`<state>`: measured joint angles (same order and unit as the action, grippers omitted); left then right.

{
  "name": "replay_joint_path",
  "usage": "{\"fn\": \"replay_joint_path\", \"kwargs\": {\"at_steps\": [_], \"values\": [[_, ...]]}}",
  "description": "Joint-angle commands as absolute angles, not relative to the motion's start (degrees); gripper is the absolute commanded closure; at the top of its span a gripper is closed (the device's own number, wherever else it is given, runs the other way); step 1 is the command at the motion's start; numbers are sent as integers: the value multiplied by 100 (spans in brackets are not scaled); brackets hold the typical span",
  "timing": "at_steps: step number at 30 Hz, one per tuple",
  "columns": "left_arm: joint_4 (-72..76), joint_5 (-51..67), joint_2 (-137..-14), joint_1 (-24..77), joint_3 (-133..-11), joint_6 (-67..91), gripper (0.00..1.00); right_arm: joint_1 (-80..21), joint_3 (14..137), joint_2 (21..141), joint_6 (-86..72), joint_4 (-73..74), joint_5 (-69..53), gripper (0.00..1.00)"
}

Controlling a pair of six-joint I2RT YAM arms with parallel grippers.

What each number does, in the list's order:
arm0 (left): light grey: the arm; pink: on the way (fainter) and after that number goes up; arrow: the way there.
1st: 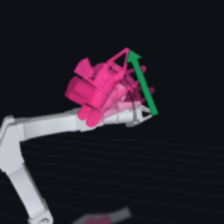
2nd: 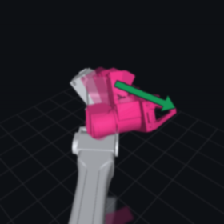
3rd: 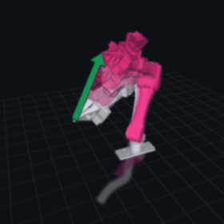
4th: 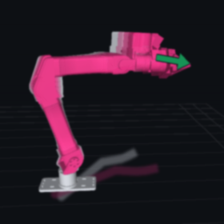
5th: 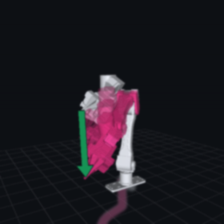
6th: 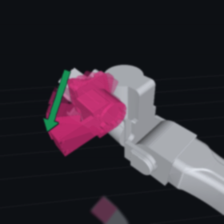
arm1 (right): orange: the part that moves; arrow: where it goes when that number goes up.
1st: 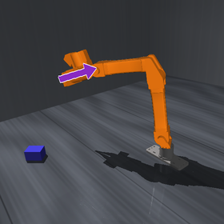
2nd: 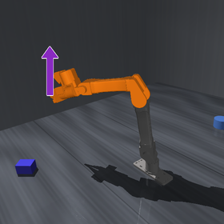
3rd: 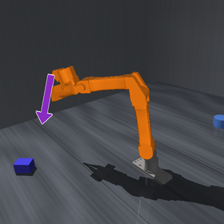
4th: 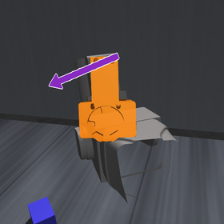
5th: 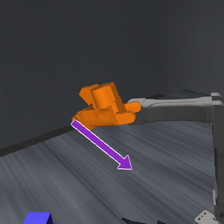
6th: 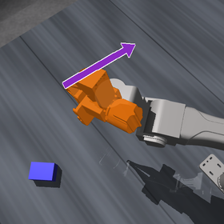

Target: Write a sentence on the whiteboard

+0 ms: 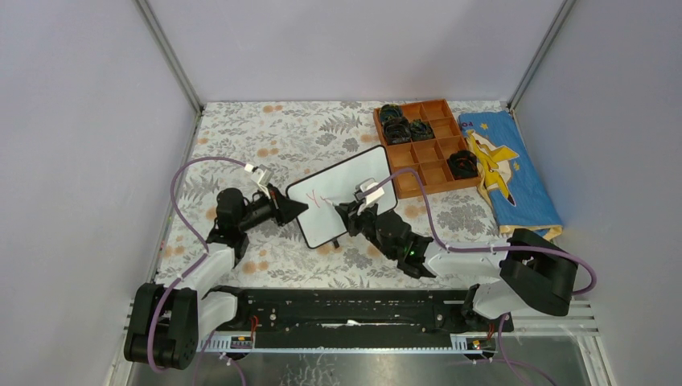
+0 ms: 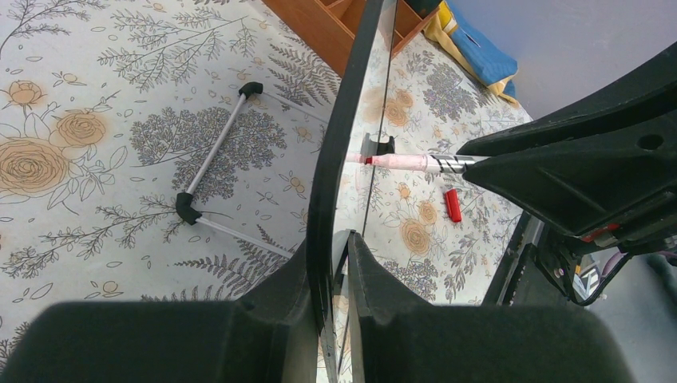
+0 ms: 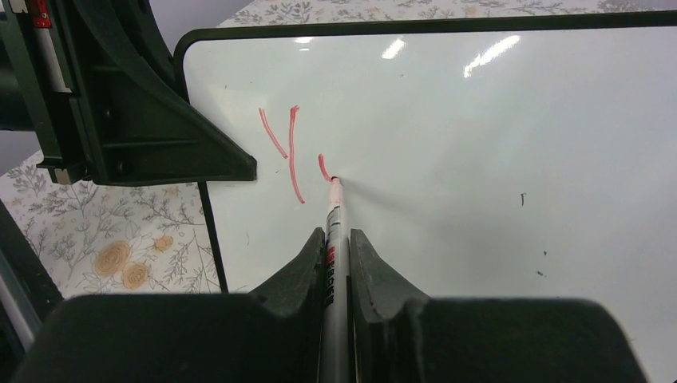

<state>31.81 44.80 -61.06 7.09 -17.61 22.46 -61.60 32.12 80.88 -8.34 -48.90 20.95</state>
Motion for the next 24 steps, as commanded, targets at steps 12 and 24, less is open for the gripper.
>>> {"fn": "replay_joint_path", "kwargs": {"at_steps": [12,24], "values": [[2856,4104,-6139,754,-1837,1725,87,-6100,3721,8125,-586,-4859,2341,100],[2850,4094,-6150,782,-1841,1714,87,-6102,3662,8178,-733,-4849,1948,100]]}}
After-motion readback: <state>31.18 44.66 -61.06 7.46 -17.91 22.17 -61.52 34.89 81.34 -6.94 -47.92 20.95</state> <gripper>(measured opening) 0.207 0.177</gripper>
